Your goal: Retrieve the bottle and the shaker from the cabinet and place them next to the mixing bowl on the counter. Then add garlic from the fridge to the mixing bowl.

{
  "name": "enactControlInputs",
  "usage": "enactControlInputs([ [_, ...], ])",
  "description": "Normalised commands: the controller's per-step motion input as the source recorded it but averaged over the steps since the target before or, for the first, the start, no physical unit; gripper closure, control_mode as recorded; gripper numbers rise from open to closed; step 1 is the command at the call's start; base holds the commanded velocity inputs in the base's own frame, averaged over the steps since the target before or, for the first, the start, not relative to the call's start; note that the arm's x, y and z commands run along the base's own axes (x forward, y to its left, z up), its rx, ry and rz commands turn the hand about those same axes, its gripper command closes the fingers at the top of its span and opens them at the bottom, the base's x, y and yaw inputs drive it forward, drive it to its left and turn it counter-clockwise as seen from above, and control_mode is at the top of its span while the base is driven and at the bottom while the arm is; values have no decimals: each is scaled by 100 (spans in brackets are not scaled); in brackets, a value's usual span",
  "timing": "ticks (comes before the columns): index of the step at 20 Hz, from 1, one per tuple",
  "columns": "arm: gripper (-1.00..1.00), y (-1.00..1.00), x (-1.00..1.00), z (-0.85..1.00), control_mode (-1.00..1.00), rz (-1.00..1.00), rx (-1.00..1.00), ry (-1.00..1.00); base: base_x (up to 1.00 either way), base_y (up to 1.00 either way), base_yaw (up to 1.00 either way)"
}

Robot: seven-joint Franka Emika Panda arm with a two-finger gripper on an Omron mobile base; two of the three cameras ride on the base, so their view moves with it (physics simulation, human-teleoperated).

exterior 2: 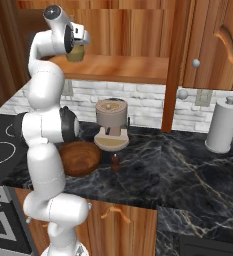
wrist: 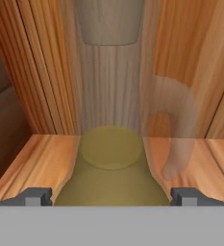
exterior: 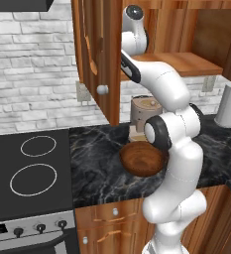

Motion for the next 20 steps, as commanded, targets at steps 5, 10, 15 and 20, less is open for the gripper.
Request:
enactControlInputs([
  [5,100,0,0,0,-100,0,0,0,0,0,0],
  [10,100,-1,-16,0,-100,0,0,-1,0,0,0],
  [15,100,-16,-97,0,-100,0,4,-6,0,0,0],
  [20,100,-26,-100,-3,-100,0,5,-2,0,0,0],
])
